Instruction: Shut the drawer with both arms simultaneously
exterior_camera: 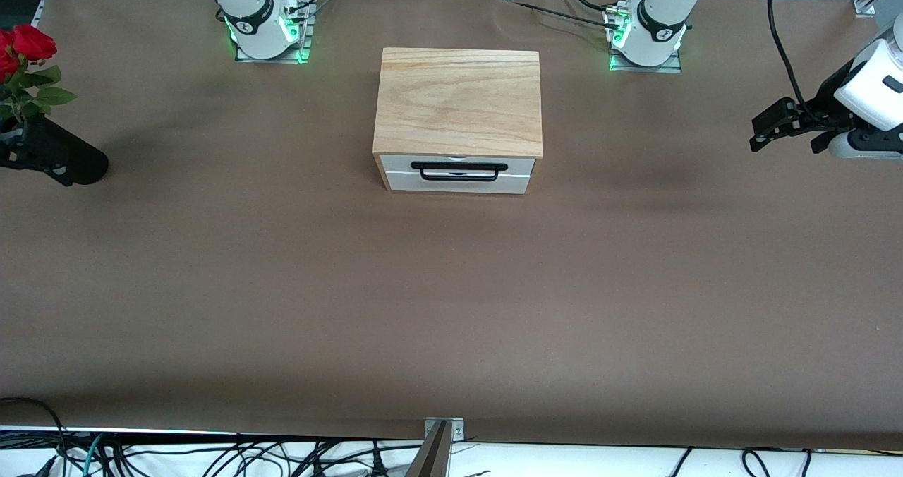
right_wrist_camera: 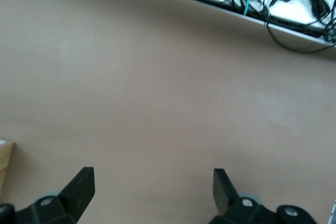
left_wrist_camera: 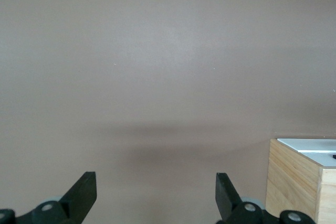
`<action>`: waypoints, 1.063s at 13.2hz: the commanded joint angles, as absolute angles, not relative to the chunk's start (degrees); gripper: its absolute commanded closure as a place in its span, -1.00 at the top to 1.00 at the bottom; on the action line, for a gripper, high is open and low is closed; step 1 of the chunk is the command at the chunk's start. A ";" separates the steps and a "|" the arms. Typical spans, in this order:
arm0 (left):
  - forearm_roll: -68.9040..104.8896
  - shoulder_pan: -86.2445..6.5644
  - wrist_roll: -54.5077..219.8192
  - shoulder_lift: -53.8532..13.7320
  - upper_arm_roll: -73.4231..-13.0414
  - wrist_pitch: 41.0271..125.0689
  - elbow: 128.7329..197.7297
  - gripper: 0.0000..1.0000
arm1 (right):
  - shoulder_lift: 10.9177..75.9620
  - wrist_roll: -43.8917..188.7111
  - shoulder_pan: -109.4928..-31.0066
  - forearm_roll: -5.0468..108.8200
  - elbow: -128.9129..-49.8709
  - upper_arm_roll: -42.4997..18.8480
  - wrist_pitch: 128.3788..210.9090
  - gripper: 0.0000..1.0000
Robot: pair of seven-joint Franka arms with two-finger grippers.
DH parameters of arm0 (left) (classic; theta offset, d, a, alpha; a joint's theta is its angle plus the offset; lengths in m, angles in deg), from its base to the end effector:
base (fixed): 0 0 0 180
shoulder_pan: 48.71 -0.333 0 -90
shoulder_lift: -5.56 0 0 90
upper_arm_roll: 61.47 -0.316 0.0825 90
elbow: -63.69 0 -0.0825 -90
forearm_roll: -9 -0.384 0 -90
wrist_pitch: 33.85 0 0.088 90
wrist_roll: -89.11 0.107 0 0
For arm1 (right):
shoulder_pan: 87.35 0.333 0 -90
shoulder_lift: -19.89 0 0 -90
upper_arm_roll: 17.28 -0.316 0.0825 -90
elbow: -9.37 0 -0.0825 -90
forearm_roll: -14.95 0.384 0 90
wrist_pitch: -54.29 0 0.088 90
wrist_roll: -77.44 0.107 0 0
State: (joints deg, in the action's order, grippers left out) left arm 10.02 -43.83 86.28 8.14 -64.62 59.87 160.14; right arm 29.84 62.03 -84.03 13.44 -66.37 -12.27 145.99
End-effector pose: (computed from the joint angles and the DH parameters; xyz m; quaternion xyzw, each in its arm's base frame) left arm 0.5443 -0.0176 0.6015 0.9999 0.0102 -0.0017 0.0101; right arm 0.6109 -0.0153 0.6444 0.9912 0.1200 0.0491 0.0283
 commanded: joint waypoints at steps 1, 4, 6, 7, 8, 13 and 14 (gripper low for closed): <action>8.39 -43.62 86.21 7.50 -64.72 58.52 158.53 1.00 | 24.73 64.95 -86.29 12.14 -71.75 -14.99 141.50 1.00; 8.39 -43.62 86.12 7.49 -64.72 58.52 158.53 1.00 | 23.67 63.83 -88.14 12.41 -76.84 -14.99 146.72 1.00; 8.39 -43.62 86.12 7.49 -64.72 58.52 158.53 1.00 | 23.49 63.20 -88.05 12.05 -77.20 -15.16 147.10 1.00; 8.39 -43.62 86.12 7.49 -64.72 58.52 158.53 1.00 | 23.40 63.81 -88.05 11.88 -77.29 -15.86 147.10 1.00; 8.39 -43.62 86.12 7.49 -64.72 58.52 158.53 1.00 | 23.32 65.38 -88.05 11.79 -77.38 -16.39 146.84 1.00; 8.39 -43.62 86.12 7.49 -64.72 58.52 158.53 1.00 | 25.69 67.95 -87.88 11.61 -75.98 -16.22 145.43 1.00; 8.39 -43.62 86.12 7.49 -64.81 58.52 158.53 1.00 | 25.69 68.30 -87.70 11.53 -75.98 -16.31 145.78 1.00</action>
State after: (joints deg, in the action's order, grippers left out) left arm 10.02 -43.83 86.28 8.12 -64.65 59.79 160.13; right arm 26.04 66.95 -87.31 12.47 -75.82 -15.69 145.84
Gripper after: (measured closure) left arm 0.000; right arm 0.000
